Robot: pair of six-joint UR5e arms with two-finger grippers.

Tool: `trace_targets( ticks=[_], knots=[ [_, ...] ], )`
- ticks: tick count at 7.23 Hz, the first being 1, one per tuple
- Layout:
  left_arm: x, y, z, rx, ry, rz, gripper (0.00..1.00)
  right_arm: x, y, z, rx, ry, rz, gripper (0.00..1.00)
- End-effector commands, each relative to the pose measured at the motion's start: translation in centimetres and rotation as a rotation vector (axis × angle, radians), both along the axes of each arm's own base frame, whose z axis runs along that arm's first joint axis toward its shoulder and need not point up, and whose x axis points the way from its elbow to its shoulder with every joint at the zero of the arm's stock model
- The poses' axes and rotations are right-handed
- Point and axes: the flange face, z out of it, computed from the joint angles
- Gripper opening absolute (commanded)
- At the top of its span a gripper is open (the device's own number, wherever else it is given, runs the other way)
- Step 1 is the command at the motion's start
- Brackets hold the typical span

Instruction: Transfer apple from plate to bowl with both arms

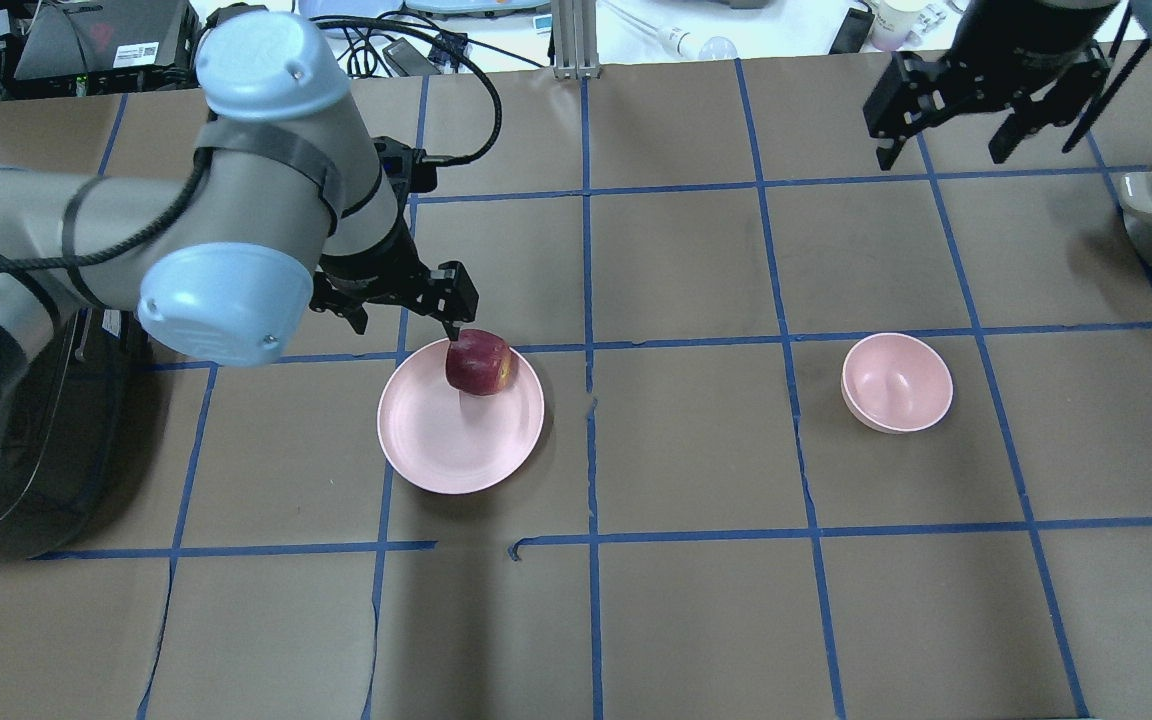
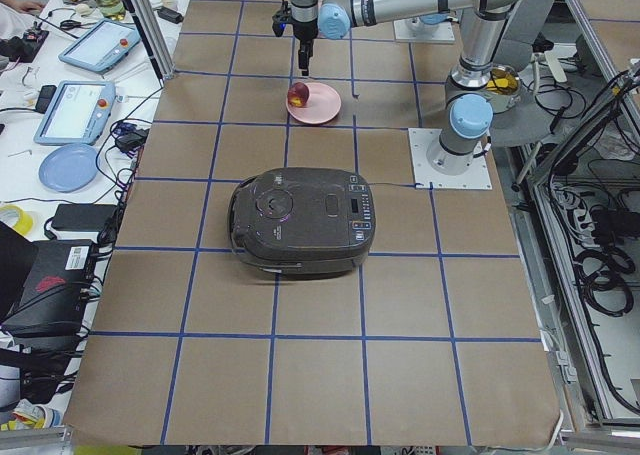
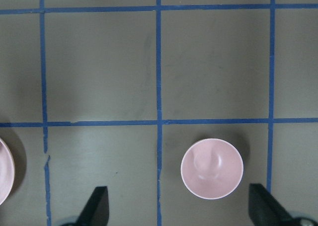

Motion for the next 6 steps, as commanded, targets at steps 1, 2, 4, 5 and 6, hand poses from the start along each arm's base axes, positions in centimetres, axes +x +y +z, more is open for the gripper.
trace_targets(
  ticks=[1,2,4,5,6],
  knots=[
    [-0.5,0.3,-4.7,-0.002,-0.004,-0.019,1.00,-7.3,0.9,-7.5,0.073,-0.031,-0.007,1.00],
    [-1.1,0.1,-5.6,-0.001,-0.001,-0.018,1.00,-8.0,1.8,-11.9,0.070,-0.032,-0.022,0.99],
    [-2.4,-0.9,-8.8,-0.007,-0.001,-0.039,1.00,-7.1,4.9,-21.2,0.061,-0.019,-0.010,0.89],
    [-2.6,-1.4,-11.0,0.018,-0.006,-0.050,1.00,-6.6,6.4,-23.9,0.039,-0.008,-0.005,0.74],
    [-3.0,-1.4,-12.5,0.043,-0.012,-0.058,1.00,-6.4,7.2,-26.0,0.037,-0.006,0.007,0.55]
  ],
)
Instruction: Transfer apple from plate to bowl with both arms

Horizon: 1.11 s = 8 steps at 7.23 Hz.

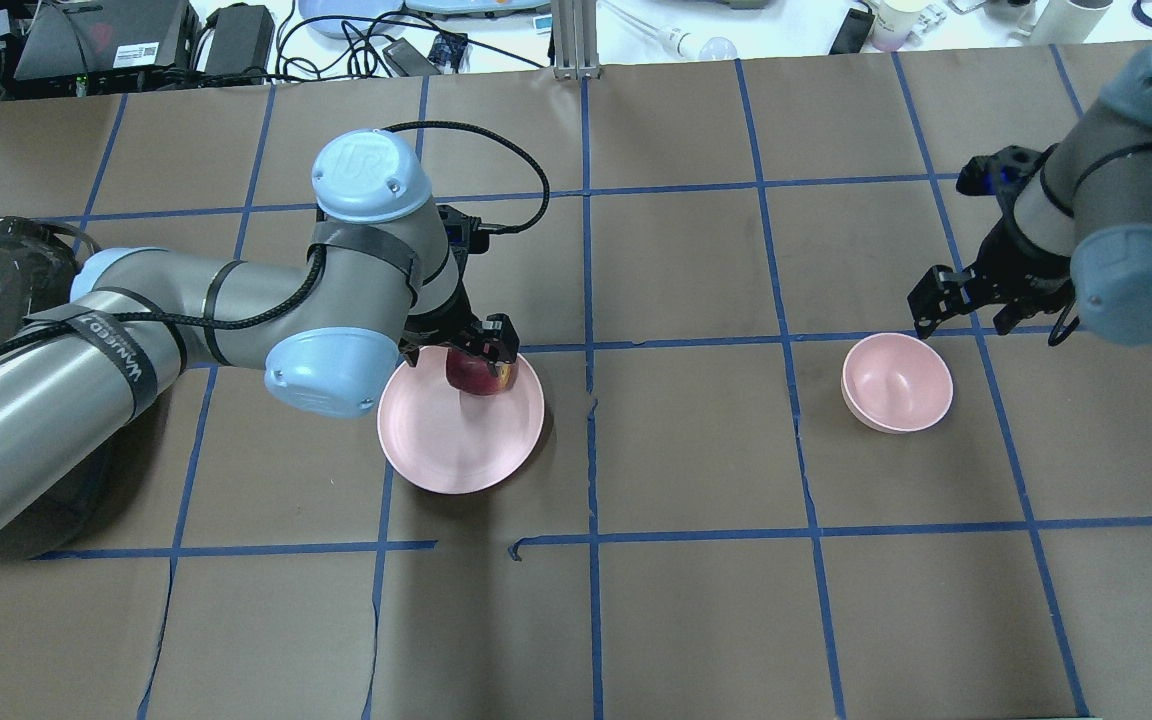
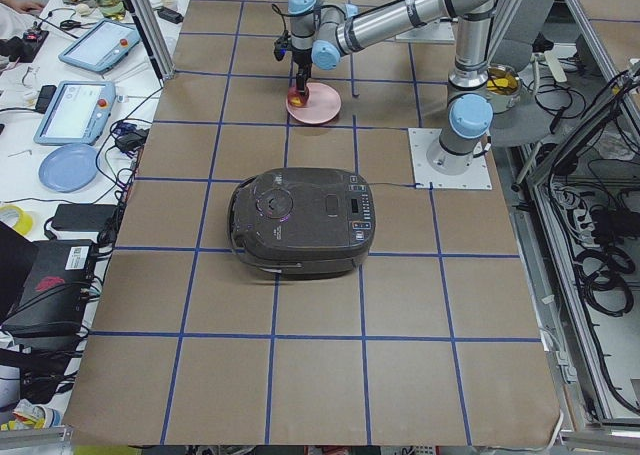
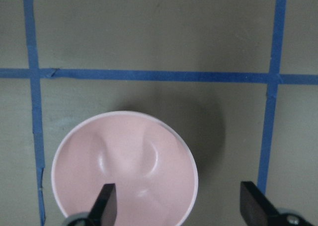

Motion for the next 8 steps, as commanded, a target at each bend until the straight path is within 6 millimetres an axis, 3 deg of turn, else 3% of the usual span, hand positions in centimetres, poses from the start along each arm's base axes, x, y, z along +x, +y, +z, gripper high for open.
trace_targets(
  ticks=[1,3,5,6,8],
  knots=[
    [-0.6,-0.5,-2.9,0.028,-0.005,-0.012,1.00,0.3,1.6,-4.0,-0.002,0.005,0.018,0.30],
    [-0.9,-2.1,-3.1,-0.085,0.018,-0.028,1.00,0.3,1.6,-4.0,-0.003,0.006,0.014,0.04],
    [-1.3,-2.0,-3.4,-0.098,0.023,-0.040,0.99,0.2,1.4,-3.7,-0.013,0.009,0.014,0.00],
    [-1.5,-1.7,-3.1,-0.102,0.025,-0.043,0.79,0.1,1.2,-3.4,-0.020,0.012,0.007,0.00],
    [-1.8,0.6,-4.6,-0.064,0.001,-0.057,0.17,0.2,-1.4,-0.6,-0.034,-0.018,-0.066,0.00]
  ],
)
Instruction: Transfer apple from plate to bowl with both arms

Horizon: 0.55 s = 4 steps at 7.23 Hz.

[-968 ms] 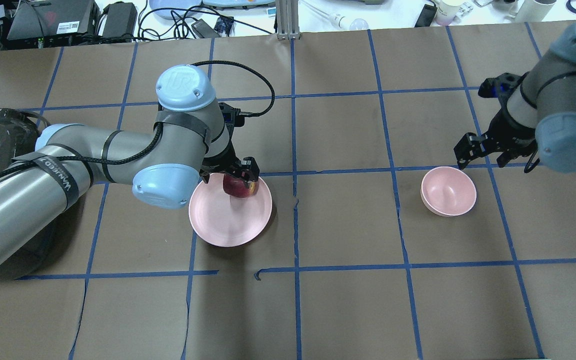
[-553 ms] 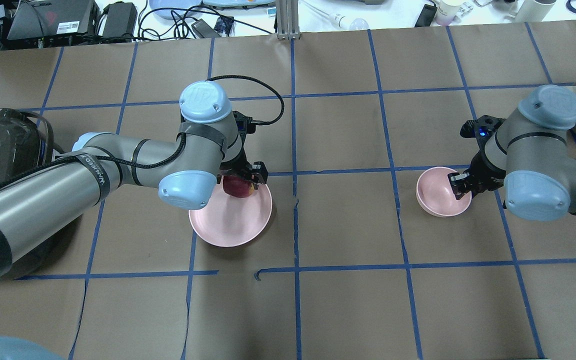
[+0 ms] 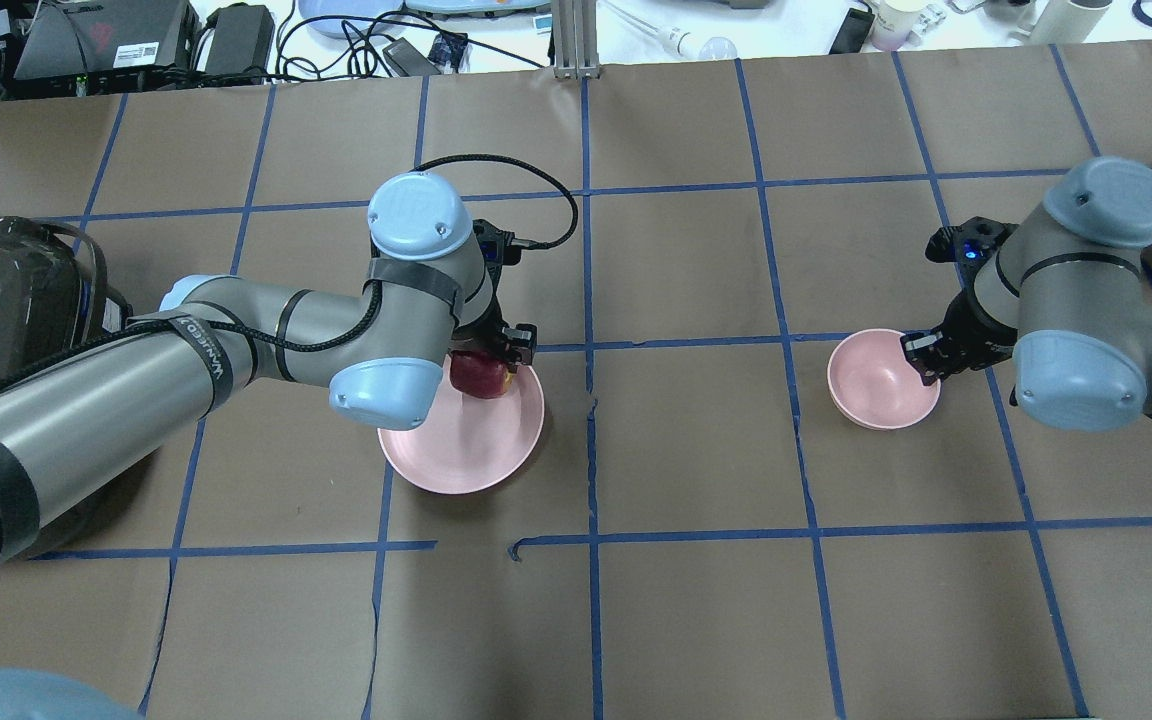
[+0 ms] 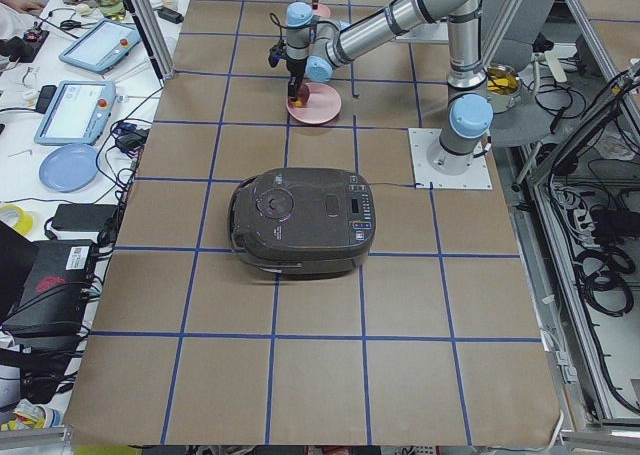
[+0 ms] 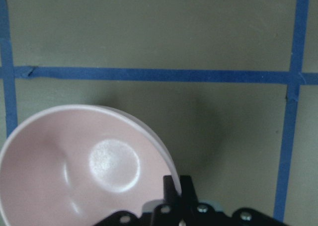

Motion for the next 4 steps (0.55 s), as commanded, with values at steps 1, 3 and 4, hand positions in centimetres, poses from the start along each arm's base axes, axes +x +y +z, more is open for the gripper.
trace_targets(
  ticks=[1,3,4],
  knots=[
    [-0.1,1.3,-0.2,0.008,-0.022,-0.006,0.00,1.9,-2.0,1.7,-0.005,-0.090,-0.091,0.00],
    [-0.2,0.6,2.7,-0.066,-0.033,0.008,0.00,10.0,-1.7,1.0,0.024,-0.122,-0.159,0.00],
    [0.1,-0.1,5.1,-0.100,-0.023,0.017,0.00,15.2,-0.9,1.0,0.026,-0.117,-0.124,0.00]
  ],
)
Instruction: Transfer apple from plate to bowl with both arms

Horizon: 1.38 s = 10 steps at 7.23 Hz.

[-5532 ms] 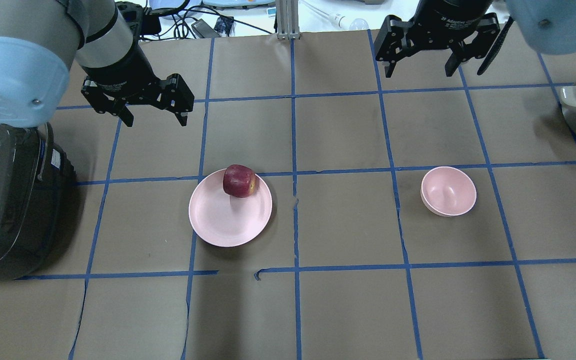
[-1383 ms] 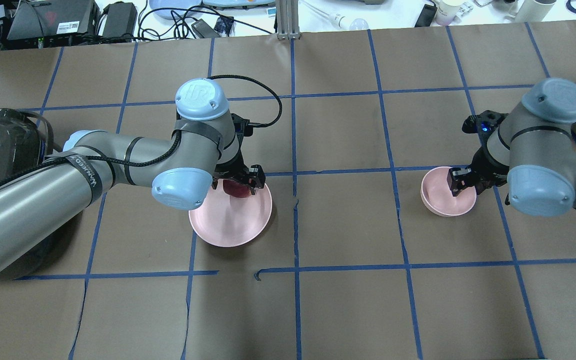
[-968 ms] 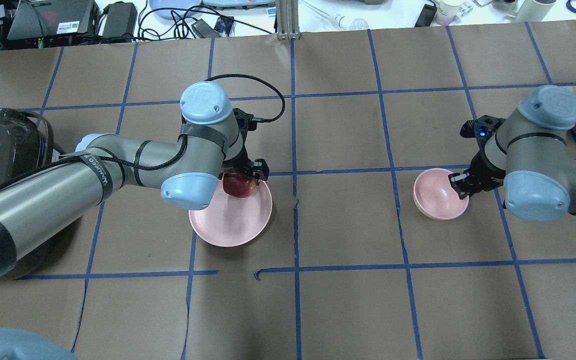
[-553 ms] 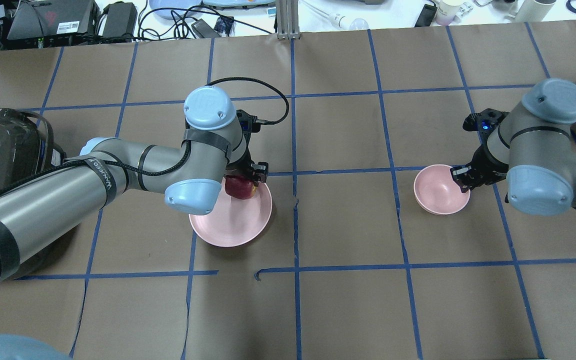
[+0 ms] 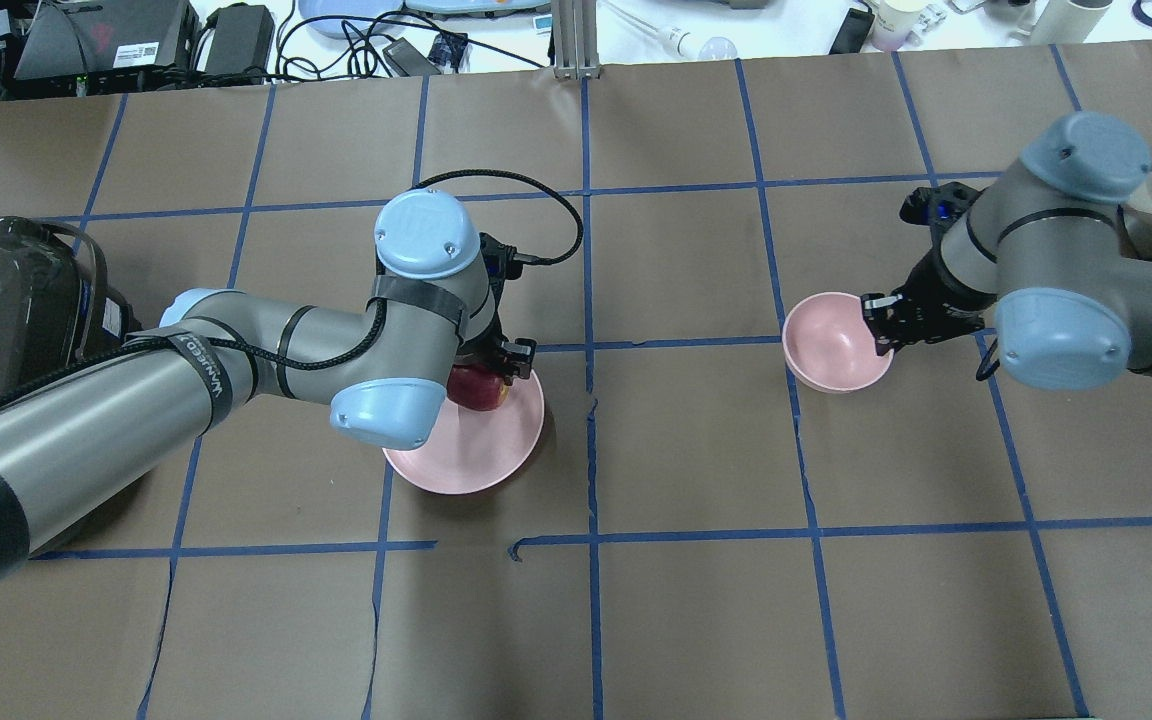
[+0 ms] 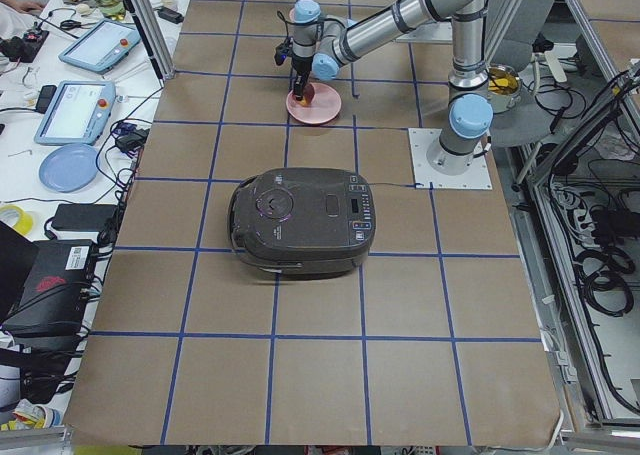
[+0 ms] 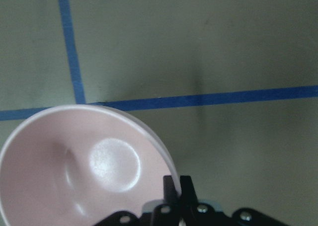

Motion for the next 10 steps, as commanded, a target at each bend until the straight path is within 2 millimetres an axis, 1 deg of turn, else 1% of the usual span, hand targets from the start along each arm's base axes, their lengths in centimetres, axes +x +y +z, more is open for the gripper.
trace_targets(
  ticks=[1,2,3,4,5,6,7,8,9,10],
  knots=[
    [0.4,-1.1,3.8,-0.069,0.021,0.014,0.00,9.3,1.9,-1.0,0.035,-0.004,0.045,0.00],
    [-0.1,-0.8,4.3,-0.077,0.032,0.036,0.00,11.1,2.7,-1.8,0.057,0.006,0.066,0.00],
    [-0.7,-0.6,4.5,-0.081,0.050,0.135,0.00,11.1,2.8,-2.0,0.063,0.008,0.066,0.00],
    [-1.5,-0.3,5.4,-0.060,0.074,0.206,0.00,11.0,2.8,-2.4,0.070,0.015,0.072,0.76],
    [-2.5,-0.7,6.8,-0.045,0.086,0.301,0.00,11.0,2.4,-2.0,0.058,0.014,0.072,1.00],
    [-3.1,-1.6,8.5,0.004,0.073,0.340,0.00,10.8,1.7,-0.6,0.025,0.017,0.076,1.00],
    [-3.7,-2.3,9.7,0.058,0.074,0.422,0.00,9.7,0.0,2.6,-0.023,0.065,0.063,1.00],
    [-4.3,-2.3,10.0,0.094,0.117,0.498,0.00,8.5,-0.9,5.8,-0.036,0.109,0.054,1.00],
    [-5.1,-2.0,9.9,0.130,0.167,0.553,0.00,6.3,-1.4,8.7,-0.090,0.127,0.034,1.00],
    [-6.4,-1.4,9.7,0.148,0.195,0.578,0.00,5.0,-1.1,11.3,-0.112,0.130,0.012,1.00]
  ],
)
